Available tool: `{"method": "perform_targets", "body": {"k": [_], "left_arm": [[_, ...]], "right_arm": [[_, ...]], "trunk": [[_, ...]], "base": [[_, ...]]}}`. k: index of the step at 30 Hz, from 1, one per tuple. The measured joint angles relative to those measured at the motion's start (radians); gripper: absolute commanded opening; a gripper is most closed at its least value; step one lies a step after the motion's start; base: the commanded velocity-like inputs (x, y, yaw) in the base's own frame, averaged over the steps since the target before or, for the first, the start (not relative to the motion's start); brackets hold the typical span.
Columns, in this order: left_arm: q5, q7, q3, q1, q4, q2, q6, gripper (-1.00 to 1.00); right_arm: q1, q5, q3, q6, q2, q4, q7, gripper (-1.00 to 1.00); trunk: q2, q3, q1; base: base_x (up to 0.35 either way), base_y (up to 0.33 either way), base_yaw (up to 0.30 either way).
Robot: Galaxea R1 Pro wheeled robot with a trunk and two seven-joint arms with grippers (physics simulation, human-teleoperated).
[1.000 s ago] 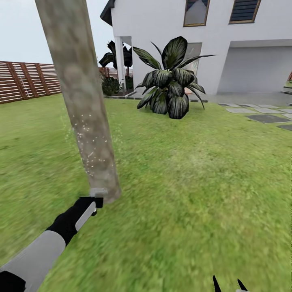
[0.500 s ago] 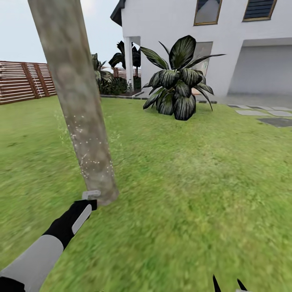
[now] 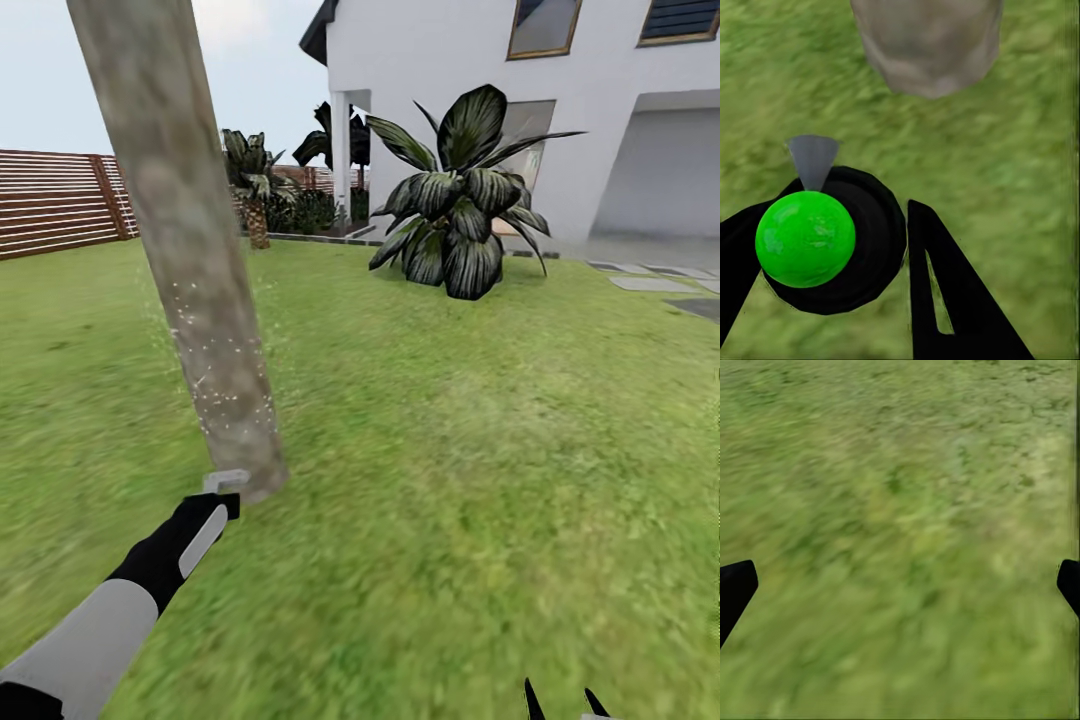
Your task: In the garden, pick up the pesticide atomizer on the floor and spray pesticide onto both trees until each tree trunk is fully covered.
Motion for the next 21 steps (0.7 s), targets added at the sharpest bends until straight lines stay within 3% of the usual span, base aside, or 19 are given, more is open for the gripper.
{"method": "perform_targets", "body": {"k": [4, 16, 21], "left_arm": [[0.0, 0.0, 0.0, 0.0, 0.001, 0.0, 0.0, -1.0], [0.001, 0.001, -0.001, 0.0, 0.001, -0.002, -0.001, -1.0], [-0.008, 0.001, -0.002, 0.0, 0.037, -0.046, -0.004, -1.0]], "right_arm": [[0.0, 0.0, 0.0, 0.0, 0.0, 0.0, 0.0, 1.0], [0.0, 0.0, 0.0, 0.0, 0.0, 0.0, 0.0, 1.0], [0.0, -0.001, 0.0, 0.0, 0.0, 0.0, 0.0, 1.0]], "trunk": [[0.0, 0.0, 0.0], [0.0, 0.0, 0.0], [0.0, 0.0, 0.0]], "base": [[0.127, -0.274, 0.116], [0.05, -0.274, 0.272], [0.068, -0.207, 0.18]]}}
